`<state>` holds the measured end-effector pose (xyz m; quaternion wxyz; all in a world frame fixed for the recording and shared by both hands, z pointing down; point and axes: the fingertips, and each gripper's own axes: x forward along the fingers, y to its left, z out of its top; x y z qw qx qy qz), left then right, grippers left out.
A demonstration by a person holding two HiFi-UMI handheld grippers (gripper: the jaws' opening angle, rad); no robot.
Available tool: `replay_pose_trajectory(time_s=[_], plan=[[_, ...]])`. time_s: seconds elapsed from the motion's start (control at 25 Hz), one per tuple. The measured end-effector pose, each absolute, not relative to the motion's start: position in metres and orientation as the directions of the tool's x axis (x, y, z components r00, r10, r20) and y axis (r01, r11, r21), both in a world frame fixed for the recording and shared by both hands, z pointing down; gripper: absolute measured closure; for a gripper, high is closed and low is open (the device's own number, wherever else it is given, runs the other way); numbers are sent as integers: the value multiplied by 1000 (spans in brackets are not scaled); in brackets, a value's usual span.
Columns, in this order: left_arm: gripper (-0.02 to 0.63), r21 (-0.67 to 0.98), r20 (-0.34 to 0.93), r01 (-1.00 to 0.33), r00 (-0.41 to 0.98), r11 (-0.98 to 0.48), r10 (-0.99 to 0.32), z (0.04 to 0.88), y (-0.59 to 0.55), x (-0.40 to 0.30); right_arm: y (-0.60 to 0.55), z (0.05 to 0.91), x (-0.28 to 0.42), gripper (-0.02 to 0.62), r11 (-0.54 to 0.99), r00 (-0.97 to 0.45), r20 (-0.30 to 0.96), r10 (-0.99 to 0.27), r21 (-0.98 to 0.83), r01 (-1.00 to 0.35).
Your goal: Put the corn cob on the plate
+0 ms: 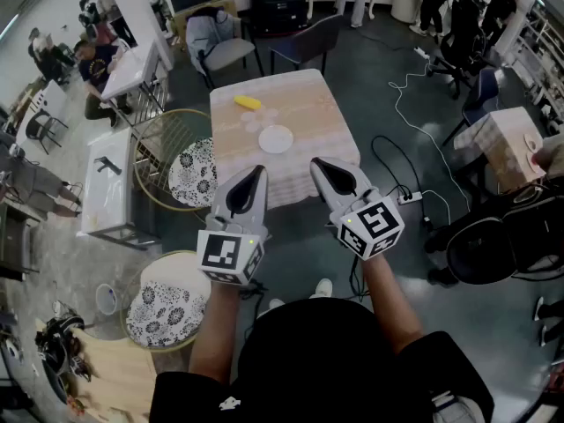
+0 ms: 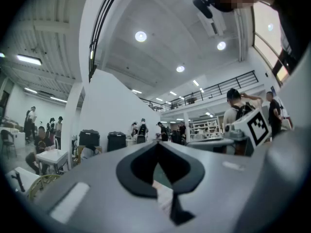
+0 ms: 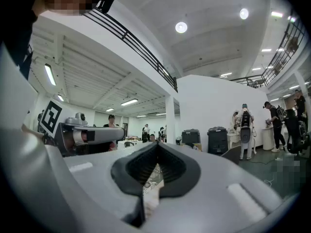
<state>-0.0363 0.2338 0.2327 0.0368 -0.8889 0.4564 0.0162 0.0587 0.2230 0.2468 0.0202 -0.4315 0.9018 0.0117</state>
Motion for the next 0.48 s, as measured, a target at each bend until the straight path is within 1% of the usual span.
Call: replay_pose_trajectory(time_s=[0.28,0.48], plan=[[600,-54,-55,-815,580,-577,-813,235,228,-28,217,247,66,594,631,-630,-68,-774,2,-776],[600,-50,-48,-819,573,-571,-818,237,222,-18,211,250,74,594,641,-640,-56,-766,4,-768]])
